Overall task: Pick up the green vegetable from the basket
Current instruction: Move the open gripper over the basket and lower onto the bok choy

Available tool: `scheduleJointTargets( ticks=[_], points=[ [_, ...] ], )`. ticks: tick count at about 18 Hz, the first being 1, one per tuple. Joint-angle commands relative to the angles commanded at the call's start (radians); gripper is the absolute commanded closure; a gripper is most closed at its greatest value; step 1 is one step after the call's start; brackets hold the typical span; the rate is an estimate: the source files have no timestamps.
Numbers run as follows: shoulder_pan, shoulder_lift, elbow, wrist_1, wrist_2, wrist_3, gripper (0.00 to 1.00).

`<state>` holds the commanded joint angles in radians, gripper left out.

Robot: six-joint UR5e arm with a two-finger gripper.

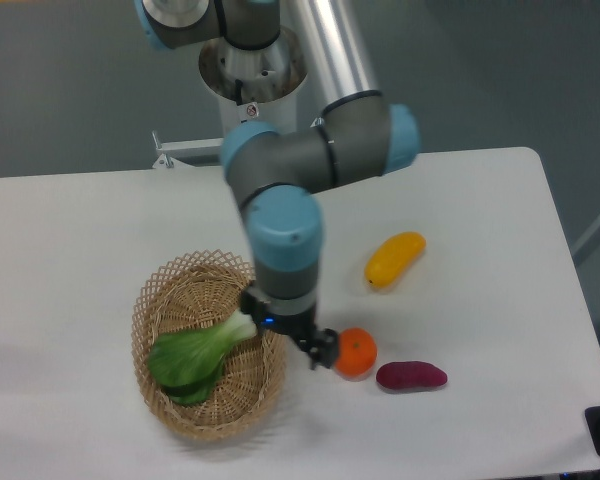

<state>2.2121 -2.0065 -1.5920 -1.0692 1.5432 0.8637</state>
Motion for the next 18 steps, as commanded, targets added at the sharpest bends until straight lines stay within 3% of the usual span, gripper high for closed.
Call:
scheduleJointTargets(
  ticks=[4, 12, 18],
  points=[
    [-0.038, 0.002, -0.052, 0.003, 0.005, -0.006, 0.0],
    [-0.06, -0.023, -0.069, 0.006, 0.002, -0.008, 0.0],
    [-0.071, -0.044, -0.101, 0.077, 0.005, -0.005, 0.0]
  ],
)
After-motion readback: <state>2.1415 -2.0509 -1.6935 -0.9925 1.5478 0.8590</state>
